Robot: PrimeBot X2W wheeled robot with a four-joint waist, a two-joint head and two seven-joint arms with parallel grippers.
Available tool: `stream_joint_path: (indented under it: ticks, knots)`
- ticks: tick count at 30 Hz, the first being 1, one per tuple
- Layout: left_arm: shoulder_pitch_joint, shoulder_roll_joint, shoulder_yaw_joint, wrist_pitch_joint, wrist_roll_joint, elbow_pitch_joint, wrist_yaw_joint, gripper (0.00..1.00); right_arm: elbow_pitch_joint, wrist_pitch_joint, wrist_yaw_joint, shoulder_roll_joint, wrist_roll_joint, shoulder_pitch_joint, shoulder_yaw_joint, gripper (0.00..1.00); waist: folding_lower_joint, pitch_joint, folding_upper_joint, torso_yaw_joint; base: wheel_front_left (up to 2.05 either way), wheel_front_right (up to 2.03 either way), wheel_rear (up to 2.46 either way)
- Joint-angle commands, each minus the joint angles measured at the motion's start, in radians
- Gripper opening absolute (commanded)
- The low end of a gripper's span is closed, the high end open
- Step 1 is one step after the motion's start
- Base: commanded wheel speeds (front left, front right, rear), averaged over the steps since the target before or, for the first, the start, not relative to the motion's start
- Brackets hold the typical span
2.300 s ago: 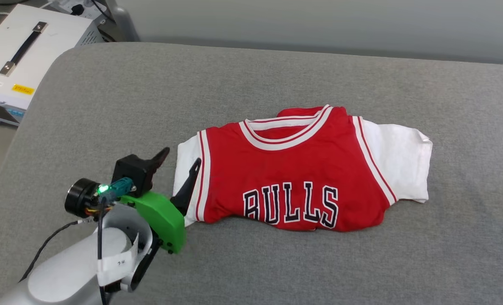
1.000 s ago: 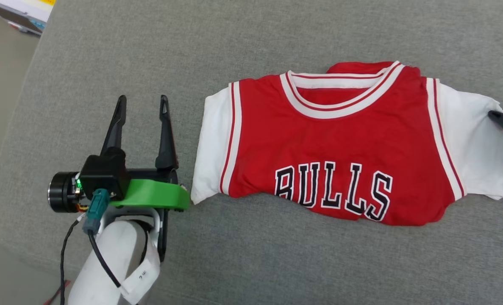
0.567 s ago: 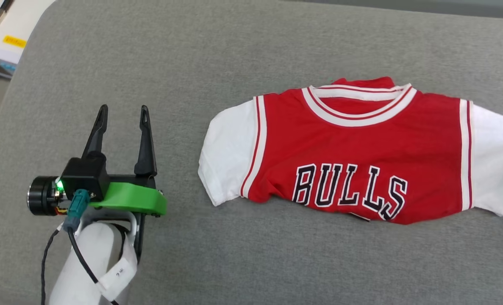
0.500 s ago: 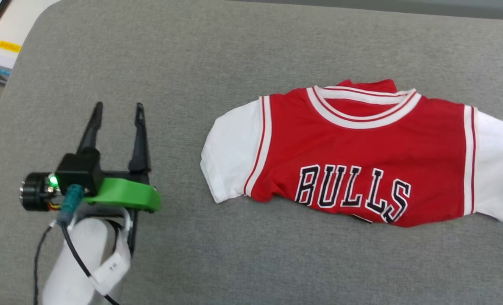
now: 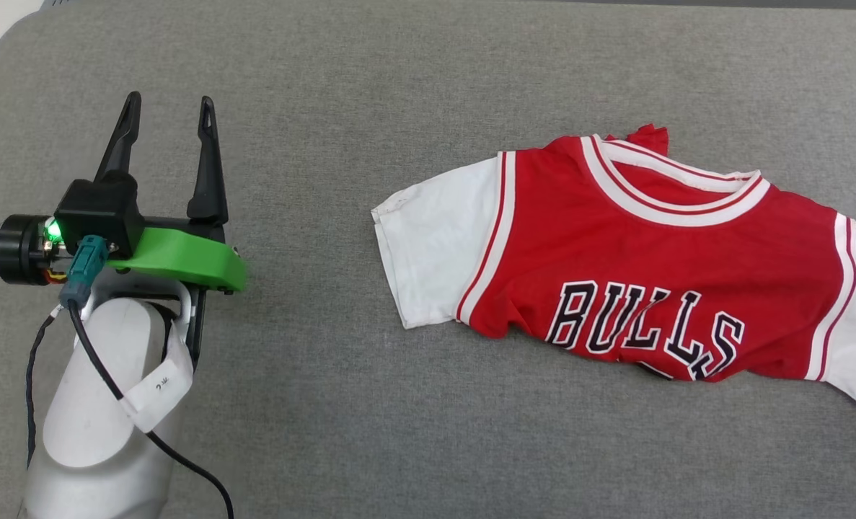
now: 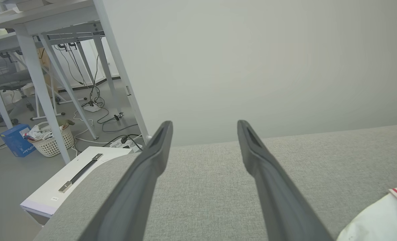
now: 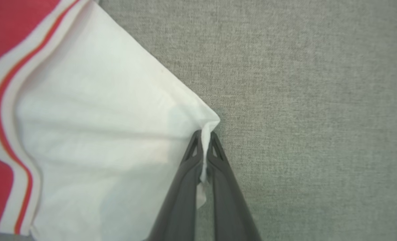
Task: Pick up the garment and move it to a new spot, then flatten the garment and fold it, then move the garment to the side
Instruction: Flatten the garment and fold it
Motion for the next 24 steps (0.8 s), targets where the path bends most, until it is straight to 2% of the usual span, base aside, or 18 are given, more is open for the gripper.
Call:
stream_joint_path:
  ticks: [1, 2, 3, 7, 10, 13, 19, 24]
  knots:
    - [-0.023, 0.008, 0.000, -0.006, 0.007, 0.009, -0.006, 1.00, 0.018, -0.013, -0.001, 0.026, -0.013, 0.003, 0.000, 0.16, 0.0000, 0.005, -0.0001, -0.011, 0.00, 0.00, 0.00]
    - [-0.026, 0.007, -0.005, -0.006, 0.008, 0.016, -0.007, 1.00, 0.023, -0.038, -0.001, 0.035, -0.027, -0.005, -0.005, 0.96, 0.0000, 0.003, -0.0001, -0.014, 0.00, 0.00, 0.00]
    - [-0.030, 0.010, -0.008, -0.006, 0.011, 0.023, -0.009, 1.00, 0.025, -0.058, -0.001, 0.042, -0.036, -0.012, -0.009, 1.00, 0.0000, 0.000, -0.0001, -0.018, 0.00, 0.00, 0.00]
    - [-0.079, 0.027, -0.025, 0.010, 0.002, 0.053, -0.051, 1.00, 0.008, -0.192, -0.001, 0.033, -0.095, -0.039, -0.041, 1.00, 0.0000, -0.024, -0.0001, -0.030, 0.00, 0.00, 0.00]
    - [-0.138, 0.045, -0.046, 0.069, -0.007, 0.066, -0.094, 1.00, -0.024, -0.306, -0.001, 0.025, -0.144, -0.047, -0.078, 1.00, 0.0000, -0.042, -0.0001, -0.042, 0.00, 0.00, 0.00]
    - [-0.206, 0.059, -0.079, 0.151, -0.023, 0.082, -0.132, 1.00, -0.077, -0.368, -0.001, 0.024, -0.166, -0.034, -0.110, 1.00, 0.0000, -0.053, -0.0001, -0.052, 0.00, 0.00, 0.00]
    - [-0.333, 0.077, -0.198, 0.435, -0.132, 0.161, -0.169, 1.00, -0.221, -0.435, -0.001, 0.039, -0.239, 0.023, -0.195, 1.00, 0.0000, -0.059, -0.0001, -0.075, 0.00, 0.00, 0.00]
    - [-0.416, 0.113, -0.380, 0.743, -0.332, 0.198, -0.171, 1.00, -0.357, -0.407, -0.001, 0.090, -0.306, 0.092, -0.261, 1.00, 0.0000, -0.045, -0.0001, -0.100, 0.00, 0.00, 0.00]
